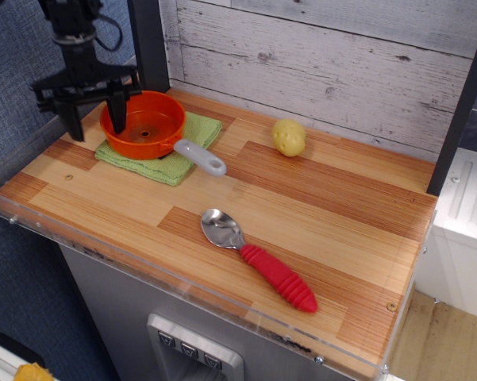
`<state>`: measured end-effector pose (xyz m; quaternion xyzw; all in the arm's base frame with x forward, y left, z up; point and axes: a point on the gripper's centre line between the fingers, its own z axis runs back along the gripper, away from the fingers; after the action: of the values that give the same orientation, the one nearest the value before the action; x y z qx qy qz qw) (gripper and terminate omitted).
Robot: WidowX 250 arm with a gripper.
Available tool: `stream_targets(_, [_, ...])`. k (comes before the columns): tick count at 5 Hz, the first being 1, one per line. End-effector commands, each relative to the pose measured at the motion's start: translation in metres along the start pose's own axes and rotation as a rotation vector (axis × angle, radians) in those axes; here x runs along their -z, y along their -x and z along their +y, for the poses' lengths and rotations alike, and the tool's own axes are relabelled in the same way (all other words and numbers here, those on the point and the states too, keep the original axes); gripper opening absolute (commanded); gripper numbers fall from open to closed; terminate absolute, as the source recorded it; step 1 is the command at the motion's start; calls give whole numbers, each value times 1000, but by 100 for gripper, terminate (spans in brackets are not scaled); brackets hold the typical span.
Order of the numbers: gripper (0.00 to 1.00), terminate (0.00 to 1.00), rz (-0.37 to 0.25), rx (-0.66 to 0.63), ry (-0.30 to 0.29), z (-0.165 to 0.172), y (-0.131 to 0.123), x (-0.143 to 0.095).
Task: Place the red pan on the green cloth
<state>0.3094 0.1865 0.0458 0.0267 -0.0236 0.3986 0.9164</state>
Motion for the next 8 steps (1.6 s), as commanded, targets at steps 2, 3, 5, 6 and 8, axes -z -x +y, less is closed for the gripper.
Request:
stream_targets(2, [100,0,-108,58,-79,-22,25,-82])
stream_targets(3, [100,0,-62,248,-83,-27,54,-90])
stream_targets(5, [100,0,-117,343,-77,-46,107,-120])
stream_targets(6, [100,0,-132,468,35,-78,132,-127])
stream_targets(8, [100,0,-133,647,49,-123,182,-134])
